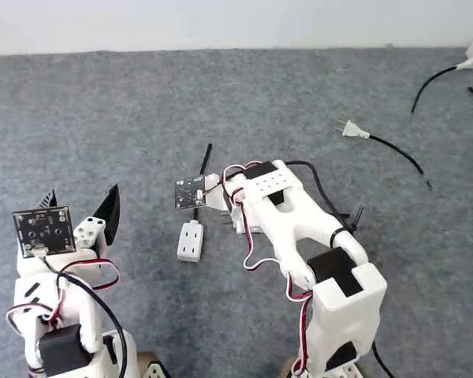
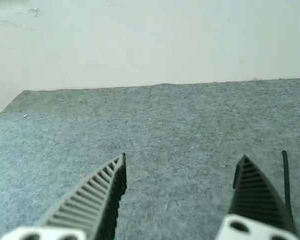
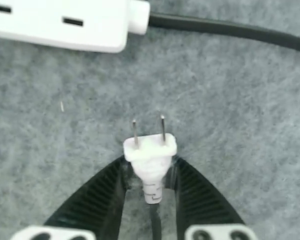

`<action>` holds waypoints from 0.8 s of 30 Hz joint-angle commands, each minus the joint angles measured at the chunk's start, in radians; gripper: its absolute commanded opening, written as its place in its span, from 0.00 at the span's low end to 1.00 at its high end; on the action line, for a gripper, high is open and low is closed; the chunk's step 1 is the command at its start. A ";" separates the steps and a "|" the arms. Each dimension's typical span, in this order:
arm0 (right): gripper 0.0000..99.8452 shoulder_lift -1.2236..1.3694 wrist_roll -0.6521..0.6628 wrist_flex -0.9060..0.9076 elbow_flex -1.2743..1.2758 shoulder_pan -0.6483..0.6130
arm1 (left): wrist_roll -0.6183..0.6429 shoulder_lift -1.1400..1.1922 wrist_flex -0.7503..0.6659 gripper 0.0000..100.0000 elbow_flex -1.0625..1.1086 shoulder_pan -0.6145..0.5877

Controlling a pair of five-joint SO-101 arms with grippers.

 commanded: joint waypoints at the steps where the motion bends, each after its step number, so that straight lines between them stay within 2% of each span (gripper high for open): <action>1: 0.15 0.013 -0.012 0.002 -0.032 0.022 | -0.011 0.000 -0.014 0.33 -0.013 -0.006; 11: 0.16 0.015 -0.012 0.004 -0.028 0.013 | -0.011 0.000 -0.014 0.33 -0.012 -0.006; 17: 0.16 0.016 -0.009 0.117 -0.028 0.008 | -0.011 0.000 -0.014 0.33 -0.012 -0.006; 24: 0.16 0.018 -0.012 0.338 0.003 0.008 | -0.011 0.000 -0.014 0.33 -0.012 -0.006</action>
